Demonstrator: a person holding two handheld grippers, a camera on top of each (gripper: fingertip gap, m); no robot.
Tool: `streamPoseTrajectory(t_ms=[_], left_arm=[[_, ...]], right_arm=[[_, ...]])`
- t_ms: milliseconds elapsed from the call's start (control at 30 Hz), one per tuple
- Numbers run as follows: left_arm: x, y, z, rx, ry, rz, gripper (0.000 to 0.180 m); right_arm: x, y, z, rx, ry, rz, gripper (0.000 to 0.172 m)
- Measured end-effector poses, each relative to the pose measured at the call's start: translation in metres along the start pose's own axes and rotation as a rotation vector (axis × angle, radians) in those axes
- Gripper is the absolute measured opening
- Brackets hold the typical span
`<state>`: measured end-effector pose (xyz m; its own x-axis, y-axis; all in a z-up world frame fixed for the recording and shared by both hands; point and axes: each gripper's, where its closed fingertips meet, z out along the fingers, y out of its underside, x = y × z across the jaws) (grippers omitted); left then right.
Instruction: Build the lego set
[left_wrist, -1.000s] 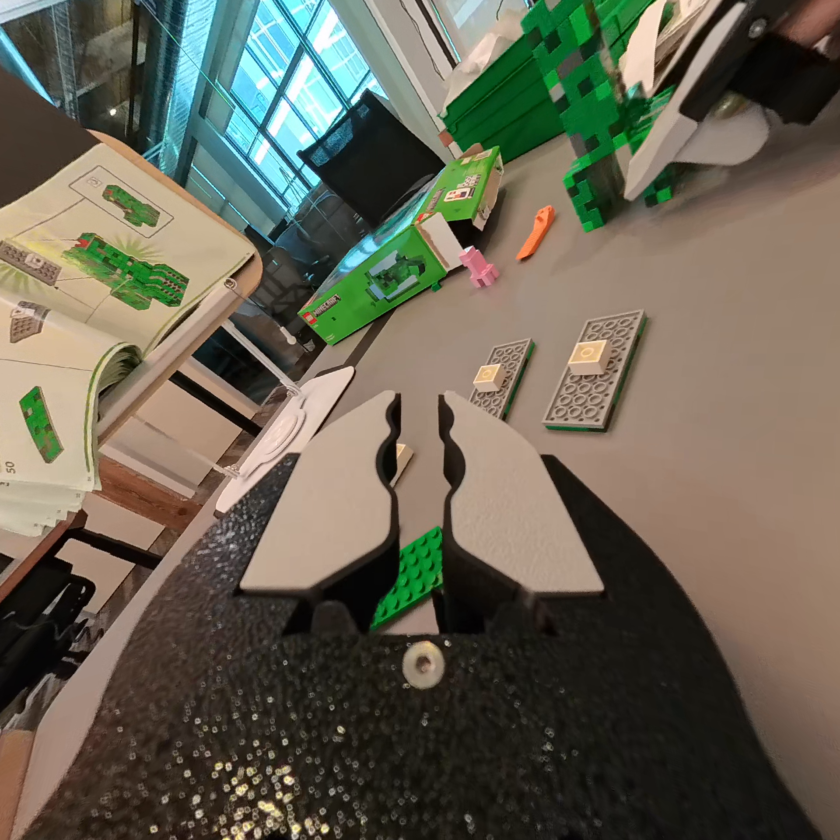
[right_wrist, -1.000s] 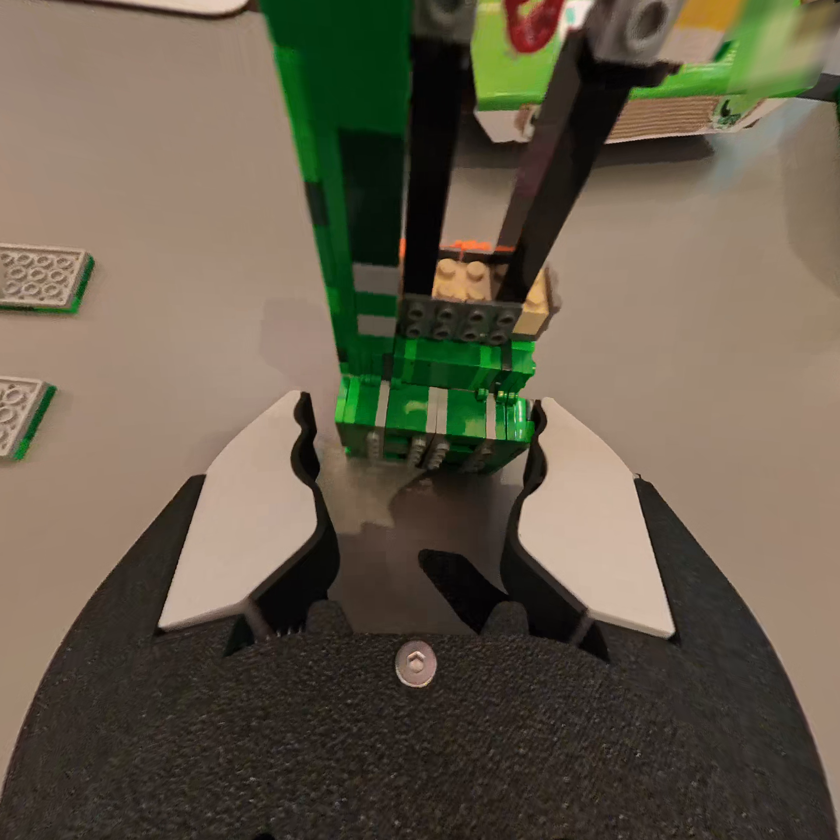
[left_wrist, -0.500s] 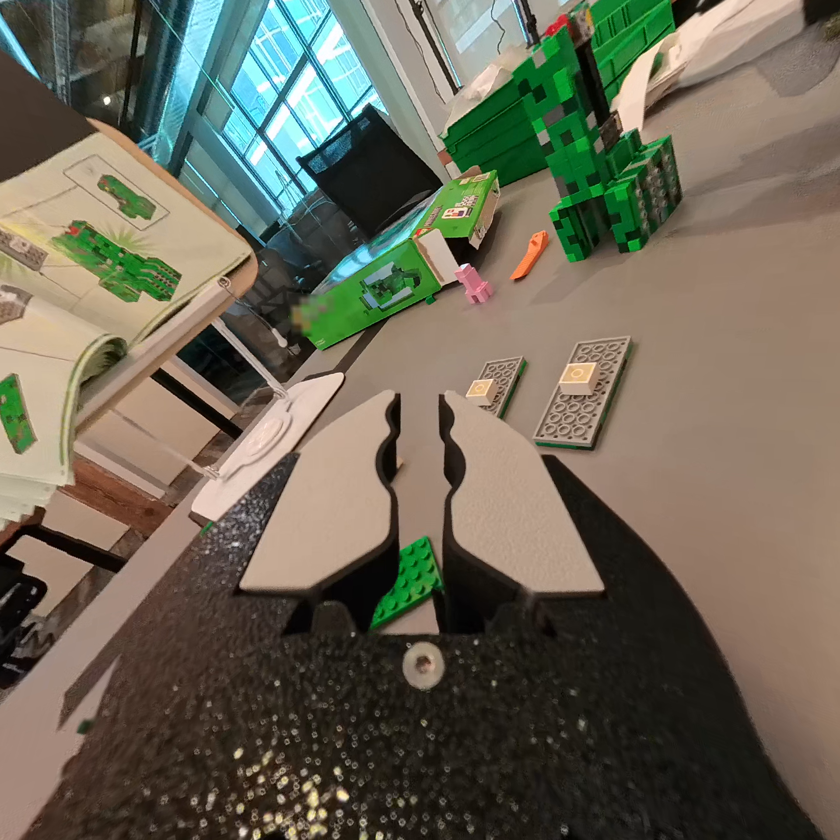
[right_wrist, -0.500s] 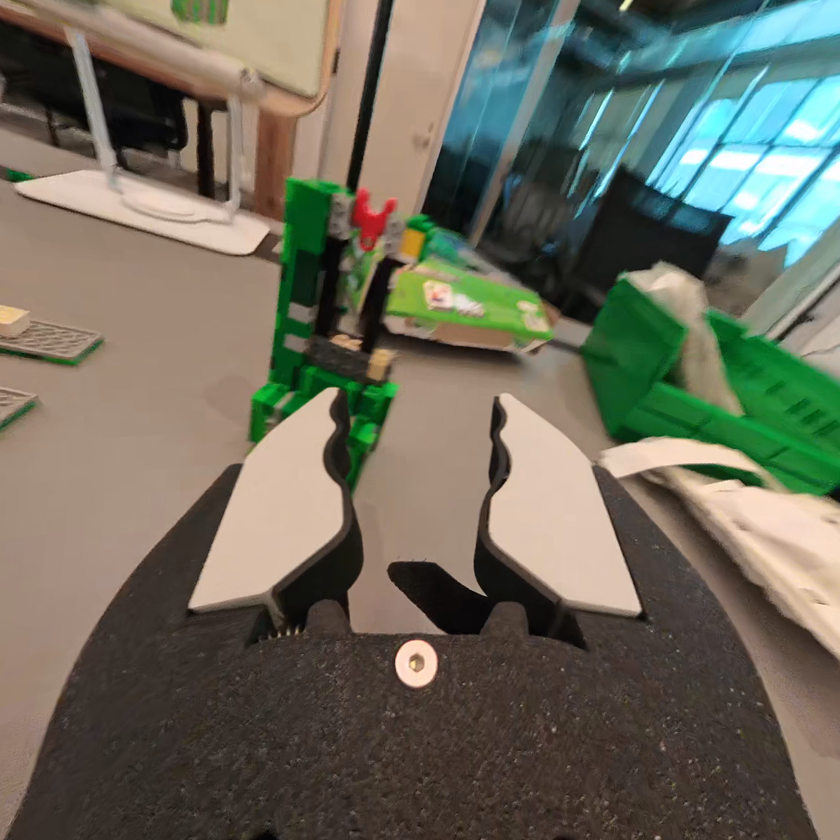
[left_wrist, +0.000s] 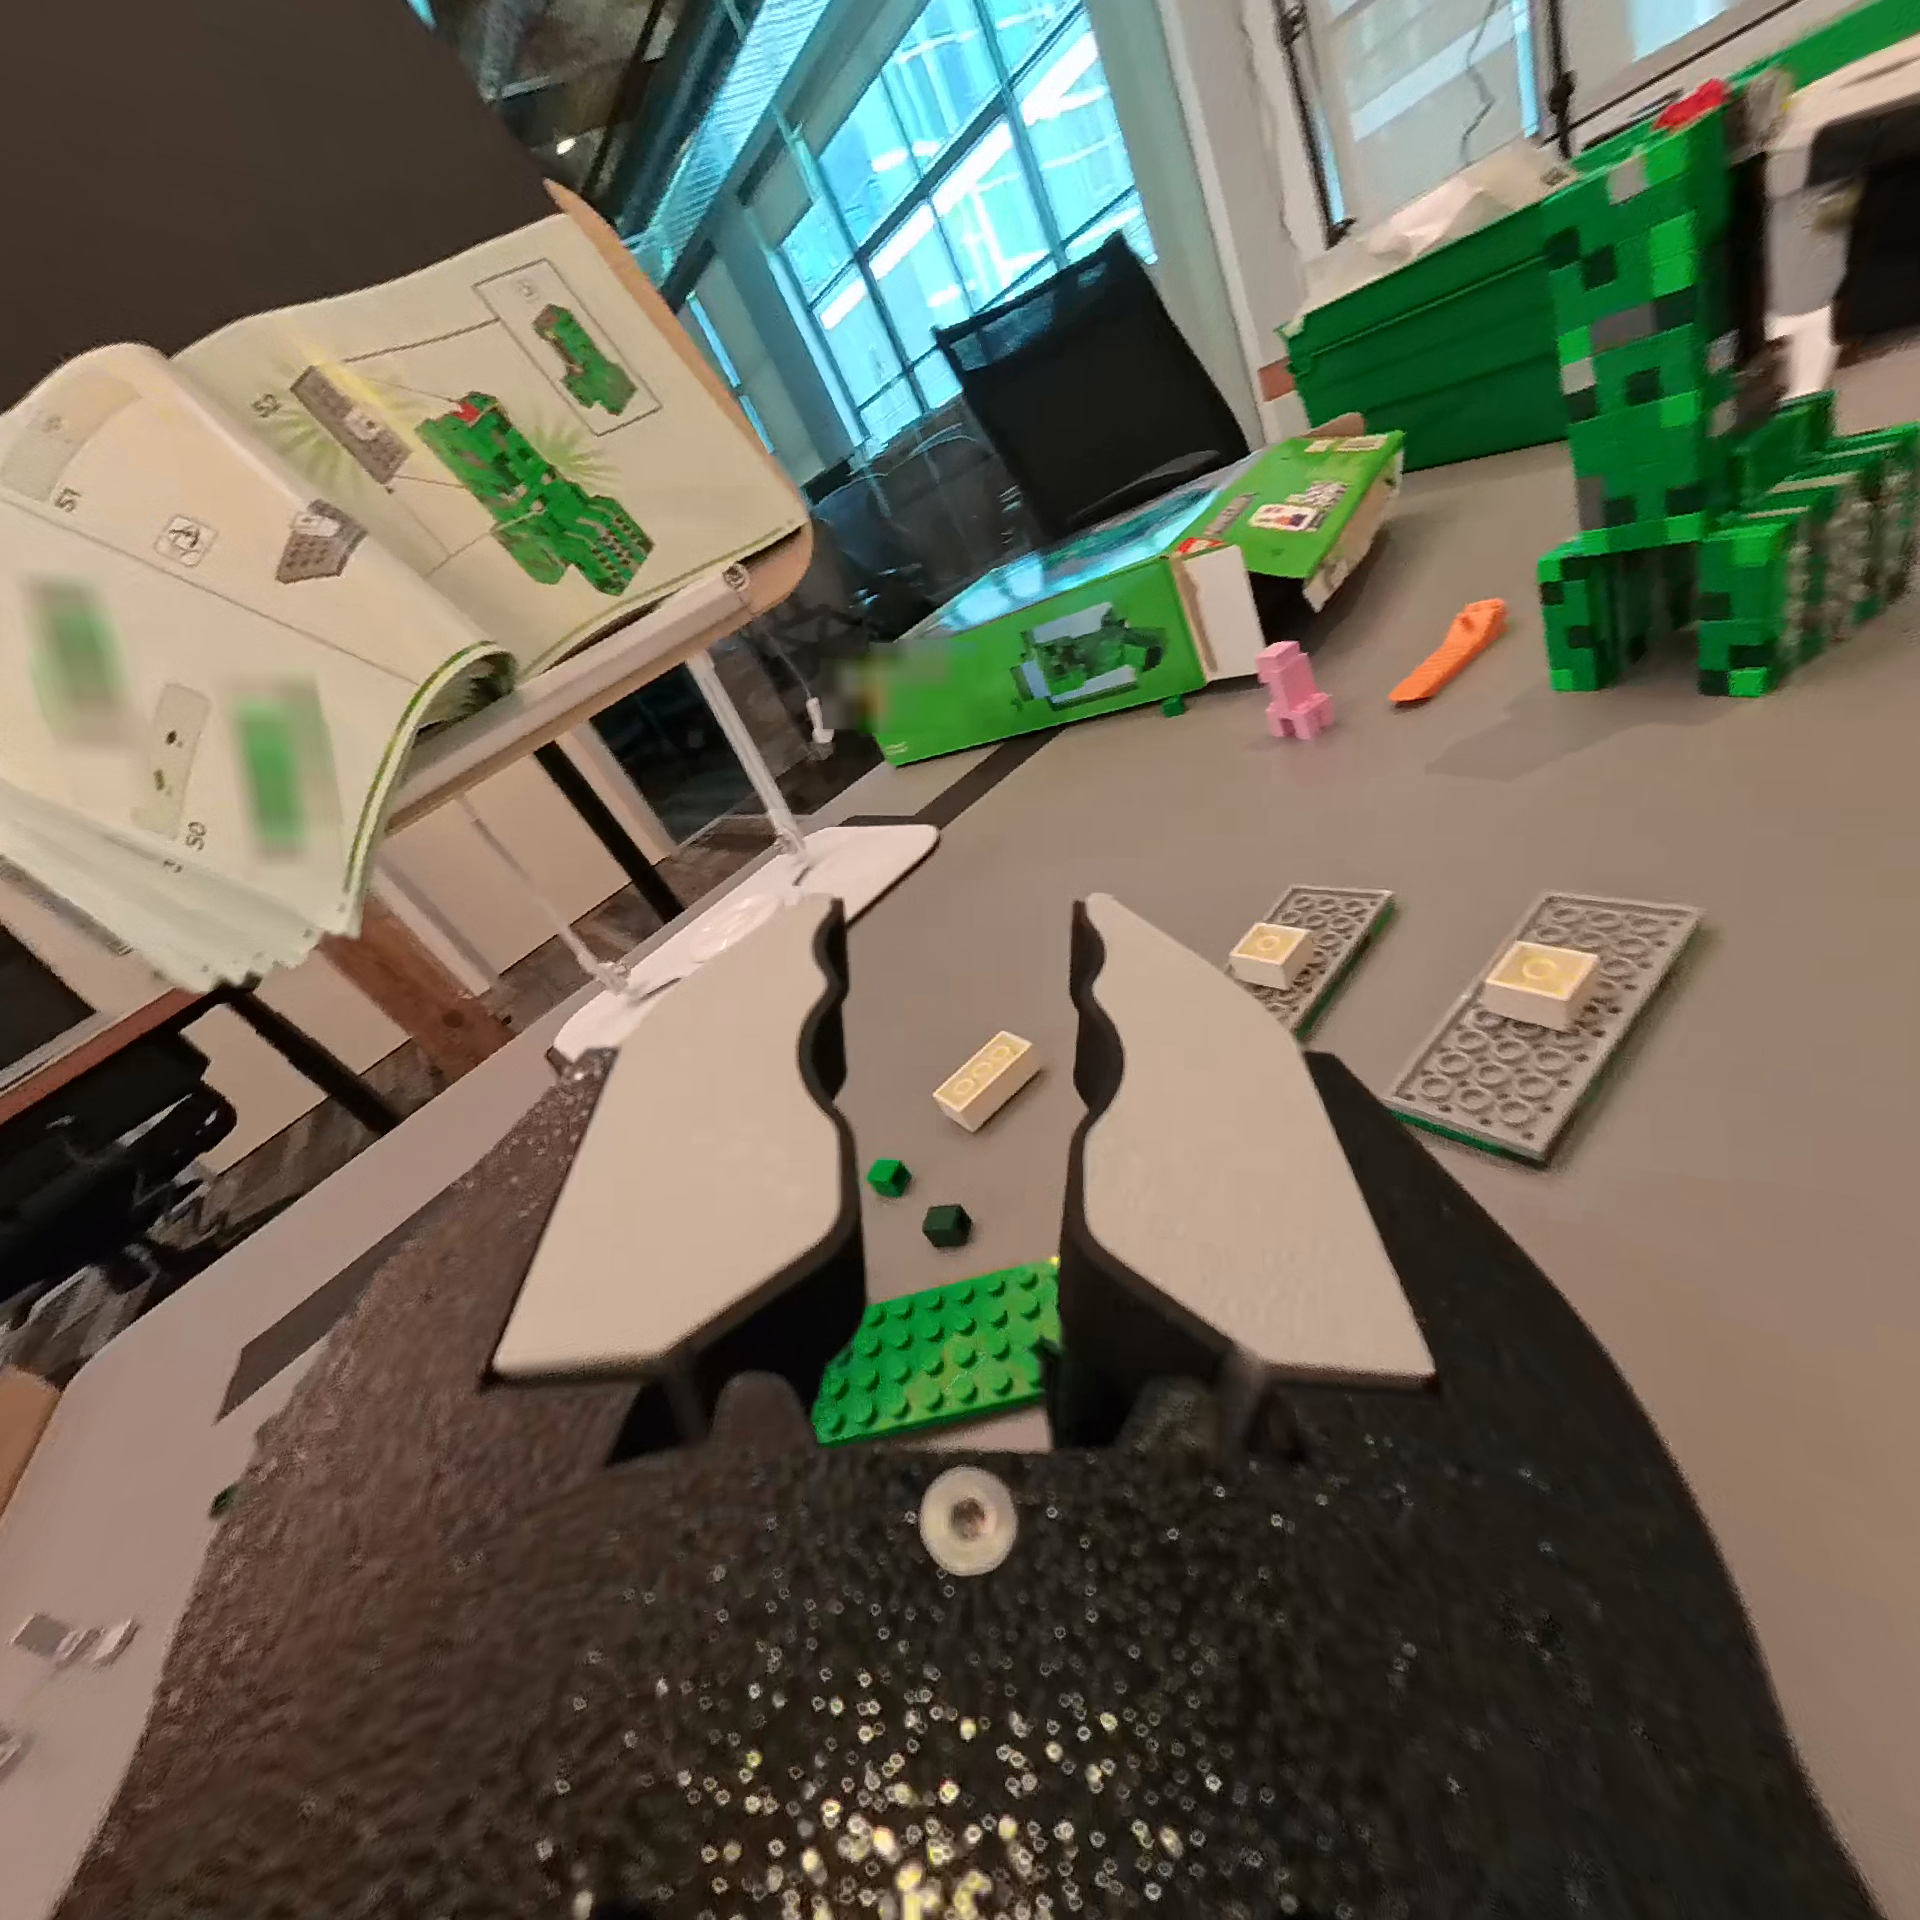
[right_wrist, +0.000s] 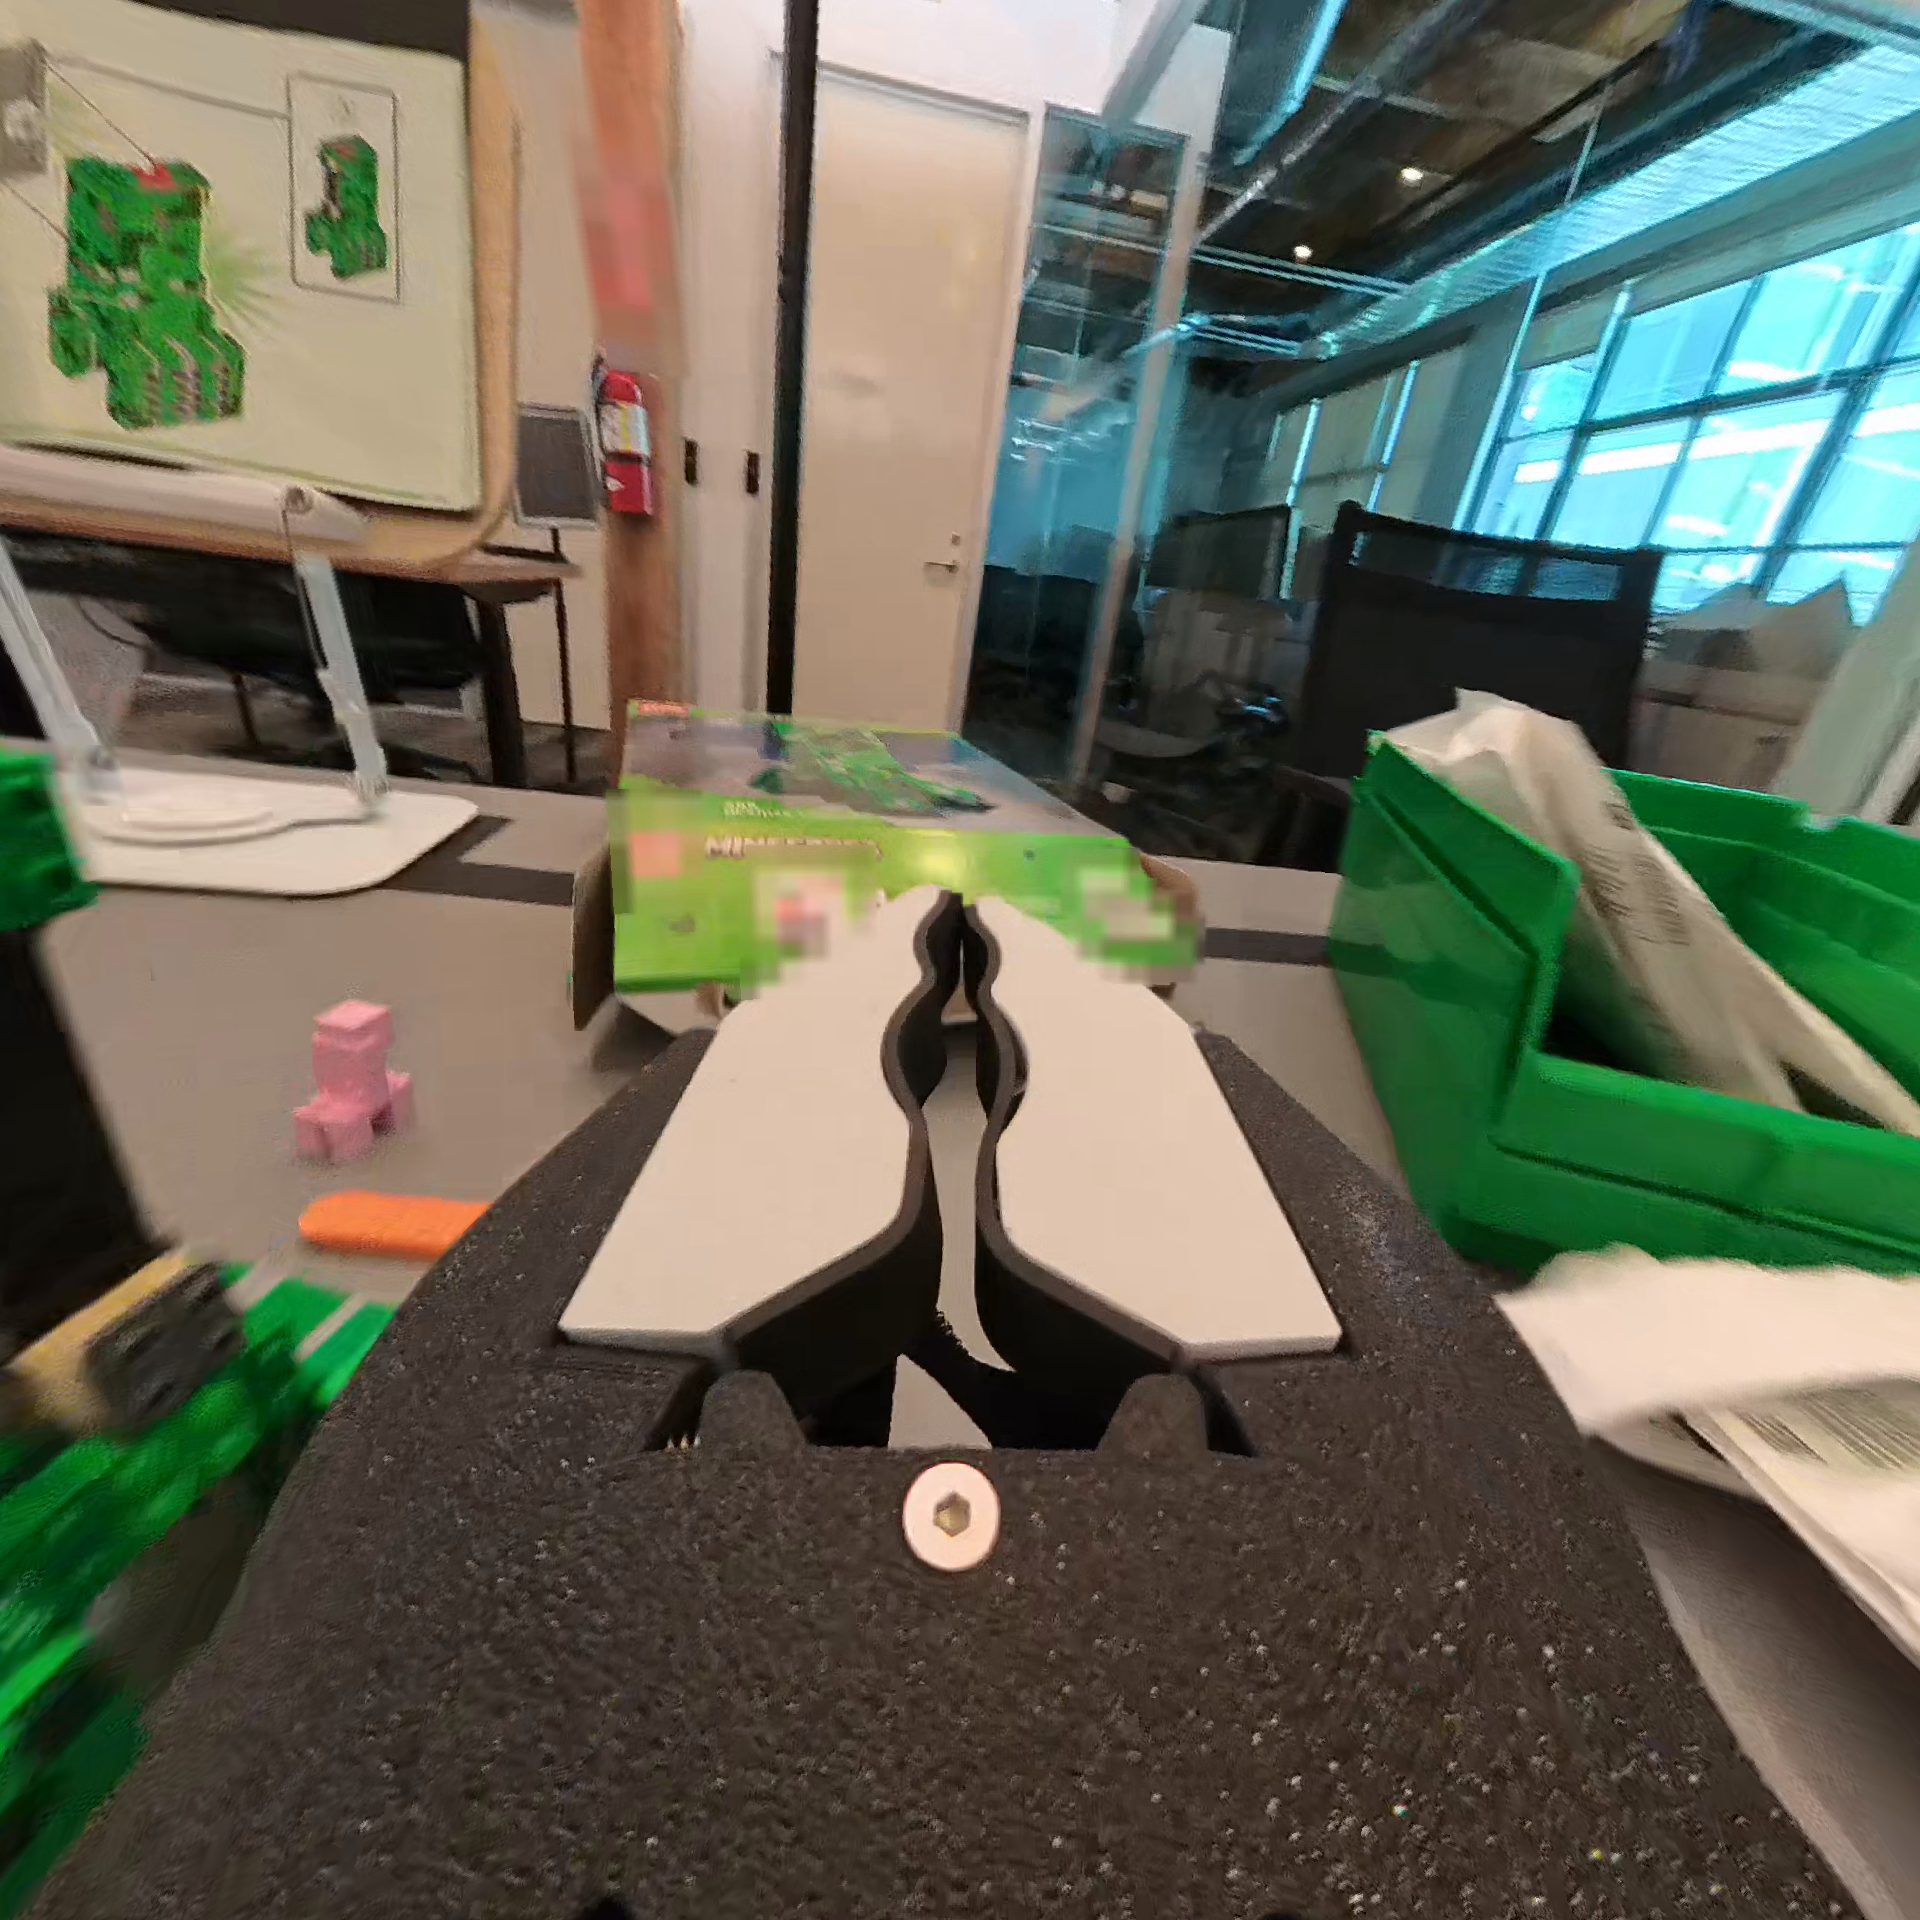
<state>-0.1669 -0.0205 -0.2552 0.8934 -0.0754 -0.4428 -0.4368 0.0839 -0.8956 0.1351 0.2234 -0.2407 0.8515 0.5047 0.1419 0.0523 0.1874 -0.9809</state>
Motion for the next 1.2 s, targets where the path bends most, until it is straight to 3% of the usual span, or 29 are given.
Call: streamPoseTrajectory(t_ms=[167,400,533,700,1067,1200], left_arm=[[-0.003,-0.007,0.014,0.026,-0.08,-0.068,0.045],[0.007,-0.018,0.048,0.072,-0.101,-0.098,0.042],[0.016,-0.021,0.061,0.092,-0.054,-0.115,0.04],[0.026,-0.029,0.055,0.151,0.023,-0.132,0.035],[0.018,-0.024,0.055,0.162,0.049,-0.261,0.031],[0.022,-0.024,0.055,0.168,0.088,-0.274,0.018]], right_arm=[[0.003,0.002,0.044,0.075,0.015,-0.01,0.0],[0.0,0.007,0.075,0.088,-0.021,-0.005,0.0],[-0.004,0.01,0.077,0.081,-0.065,0.0,0.0],[-0.007,0.012,0.076,0.074,-0.078,-0.001,0.0],[-0.025,0.015,0.075,0.05,-0.131,-0.107,0.0],[-0.026,0.016,0.076,0.05,-0.135,-0.115,0.0]])
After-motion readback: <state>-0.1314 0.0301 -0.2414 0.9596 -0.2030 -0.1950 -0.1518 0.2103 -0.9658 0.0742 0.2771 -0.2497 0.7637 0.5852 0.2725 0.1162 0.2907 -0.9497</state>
